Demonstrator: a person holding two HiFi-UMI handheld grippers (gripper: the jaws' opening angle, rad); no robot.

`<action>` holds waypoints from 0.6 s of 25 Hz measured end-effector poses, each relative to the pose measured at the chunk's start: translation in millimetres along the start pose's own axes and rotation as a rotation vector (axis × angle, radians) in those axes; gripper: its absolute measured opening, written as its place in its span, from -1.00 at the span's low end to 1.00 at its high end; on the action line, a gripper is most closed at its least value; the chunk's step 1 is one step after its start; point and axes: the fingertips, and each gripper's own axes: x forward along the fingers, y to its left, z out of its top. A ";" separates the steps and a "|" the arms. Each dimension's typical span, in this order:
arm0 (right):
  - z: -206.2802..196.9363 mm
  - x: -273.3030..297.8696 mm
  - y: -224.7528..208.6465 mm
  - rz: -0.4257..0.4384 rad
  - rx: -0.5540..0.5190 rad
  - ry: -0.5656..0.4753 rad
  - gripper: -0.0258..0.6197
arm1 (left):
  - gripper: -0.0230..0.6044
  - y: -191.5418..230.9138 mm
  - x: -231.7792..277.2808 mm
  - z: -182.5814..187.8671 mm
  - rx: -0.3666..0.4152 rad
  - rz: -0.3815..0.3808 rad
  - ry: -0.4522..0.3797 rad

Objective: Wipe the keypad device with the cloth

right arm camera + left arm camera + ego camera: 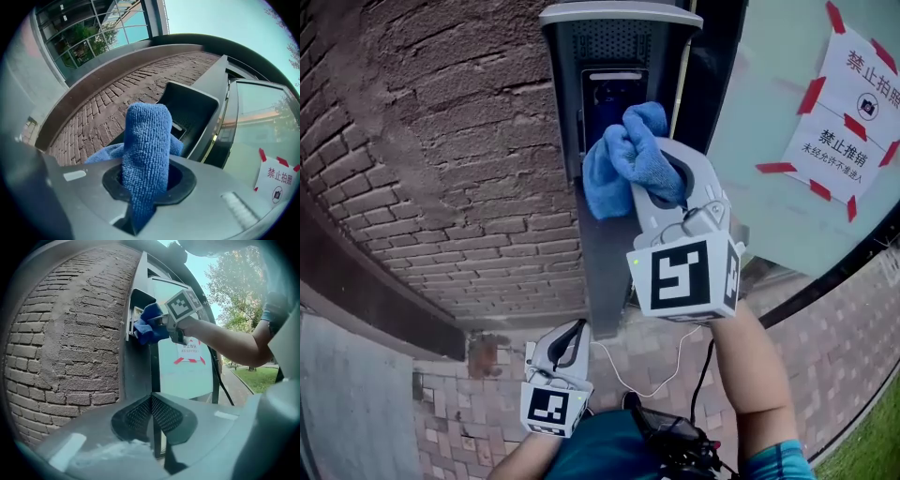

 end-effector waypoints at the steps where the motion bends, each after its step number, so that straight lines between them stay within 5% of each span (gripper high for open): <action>1: -4.7 0.1 5.2 0.008 0.007 0.008 -0.77 | -0.95 0.0 0.8 -0.3 -0.001 -0.001 0.000; 8: -19.3 -1.7 29.5 0.047 0.048 0.039 -0.77 | -0.95 -3.5 4.0 -2.4 0.002 -0.015 0.004; 15: 49.0 -8.3 -1.1 -0.022 0.014 -0.125 -0.77 | -0.95 4.2 -1.5 -1.4 -0.004 0.010 -0.005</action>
